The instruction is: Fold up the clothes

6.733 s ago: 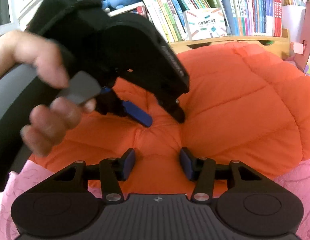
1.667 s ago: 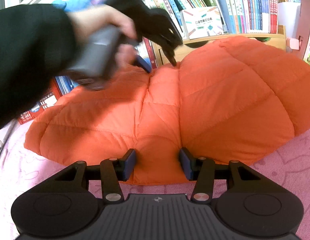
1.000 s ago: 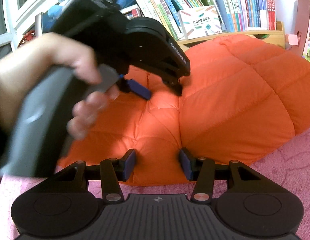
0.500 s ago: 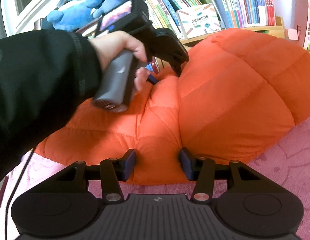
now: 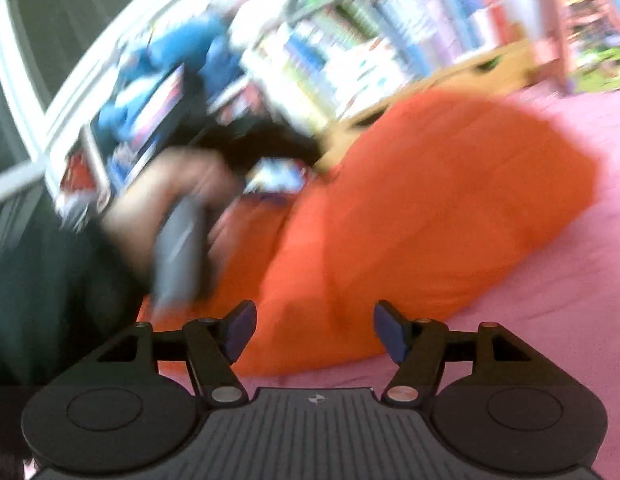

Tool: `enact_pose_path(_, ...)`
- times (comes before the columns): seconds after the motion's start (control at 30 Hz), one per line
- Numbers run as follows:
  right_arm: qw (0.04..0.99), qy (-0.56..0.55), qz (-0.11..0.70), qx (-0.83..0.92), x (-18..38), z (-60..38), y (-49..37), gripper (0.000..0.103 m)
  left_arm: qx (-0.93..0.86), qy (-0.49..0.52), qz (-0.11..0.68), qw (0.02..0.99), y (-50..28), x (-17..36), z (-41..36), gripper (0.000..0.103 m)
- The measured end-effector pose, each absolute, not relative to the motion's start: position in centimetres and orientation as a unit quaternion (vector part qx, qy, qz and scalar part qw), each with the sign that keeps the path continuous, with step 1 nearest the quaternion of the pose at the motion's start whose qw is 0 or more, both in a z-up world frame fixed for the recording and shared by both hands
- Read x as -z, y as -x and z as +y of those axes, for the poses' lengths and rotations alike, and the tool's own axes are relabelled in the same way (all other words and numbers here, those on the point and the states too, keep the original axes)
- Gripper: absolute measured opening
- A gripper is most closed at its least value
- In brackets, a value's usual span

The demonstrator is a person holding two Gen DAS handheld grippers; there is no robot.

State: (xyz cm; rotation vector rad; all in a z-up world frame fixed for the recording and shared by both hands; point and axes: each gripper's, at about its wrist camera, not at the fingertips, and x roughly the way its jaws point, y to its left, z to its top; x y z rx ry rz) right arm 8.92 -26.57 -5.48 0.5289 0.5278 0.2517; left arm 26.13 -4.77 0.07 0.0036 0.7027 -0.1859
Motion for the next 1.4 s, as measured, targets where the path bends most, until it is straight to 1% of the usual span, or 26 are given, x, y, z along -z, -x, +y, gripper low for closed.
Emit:
enact_pose_path(0.1,0.925,-0.289,0.232,-0.086,5.3,-29.8,-7.7,0.068,0.096,-0.007,0.29,0.952,-19.9,0.4,-3.9,0.053)
enact_pose_path(0.17,0.924,-0.31,0.215,-0.062,5.1,-31.9,-7.0,0.069,0.092,-0.015,0.271,0.958,-17.2,1.0,-3.4,0.053)
enact_pose_path(0.23,0.922,-0.33,0.197,-0.037,5.0,-34.1,-6.2,0.071,0.088,-0.023,0.27,0.958,-16.3,1.7,-3.6,0.053)
enact_pose_path(0.3,0.913,-0.352,0.205,-0.027,5.6,-35.5,-6.5,0.071,0.083,-0.03,0.272,0.958,-15.6,2.5,-3.8,0.053)
enact_pose_path(0.43,0.892,-0.394,0.219,-0.026,7.2,-37.2,-7.0,0.071,0.083,-0.018,0.26,0.962,-15.3,2.4,-3.6,0.053)
enact_pose_path(0.57,0.881,-0.416,0.224,-0.033,7.9,-37.6,-7.8,0.073,0.083,0.018,0.254,0.964,-16.5,2.5,-3.0,0.053)
enact_pose_path(0.67,0.878,-0.422,0.225,-0.031,8.0,-37.4,-9.1,0.076,0.078,0.019,0.26,0.962,-17.3,3.5,-3.1,0.056)
enact_pose_path(0.8,0.874,-0.429,0.227,-0.028,8.1,-37.1,-10.8,0.076,0.082,0.023,0.272,0.958,-17.4,4.2,-3.1,0.056)
enact_pose_path(0.97,0.869,-0.439,0.229,-0.025,8.2,-36.7,-12.9,0.079,0.09,0.031,0.286,0.954,-17.5,4.4,-2.9,0.055)
enact_pose_path(1.07,0.874,-0.431,0.224,-0.017,8.2,-36.2,-14.8,0.083,0.09,0.028,0.289,0.953,-17.4,4.4,-3.0,0.055)
enact_pose_path(1.13,0.875,-0.42,0.239,-0.025,8.2,-35.8,-16.4,0.083,0.091,0.03,0.29,0.952,-17.5,4.4,-3.0,0.055)
enact_pose_path(1.2,0.876,-0.409,0.253,-0.032,8.1,-35.4,-18.0,0.068,0.091,0.031,0.291,0.952,-17.5,4.4,-3.0,0.055)
enact_pose_path(1.23,0.875,-0.41,0.255,-0.036,7.9,-35.5,-18.1,0.053,0.092,0.033,0.292,0.951,-17.4,4.3,-3.0,0.055)
enact_pose_path(1.27,0.873,-0.412,0.258,-0.039,7.7,-35.7,-18.1,0.044,0.094,0.035,0.294,0.951,-17.3,4.3,-3.0,0.055)
enact_pose_path(1.33,0.871,-0.413,0.262,-0.046,7.3,-35.9,-18.1,0.033,0.097,0.043,0.296,0.949,-16.9,4.2,-2.9,0.055)
enact_pose_path(1.4,0.909,-0.337,0.241,-0.05,5.4,-34.0,-16.6,0.03,0.097,0.05,0.297,0.949,-16.4,4.1,-3.0,0.055)
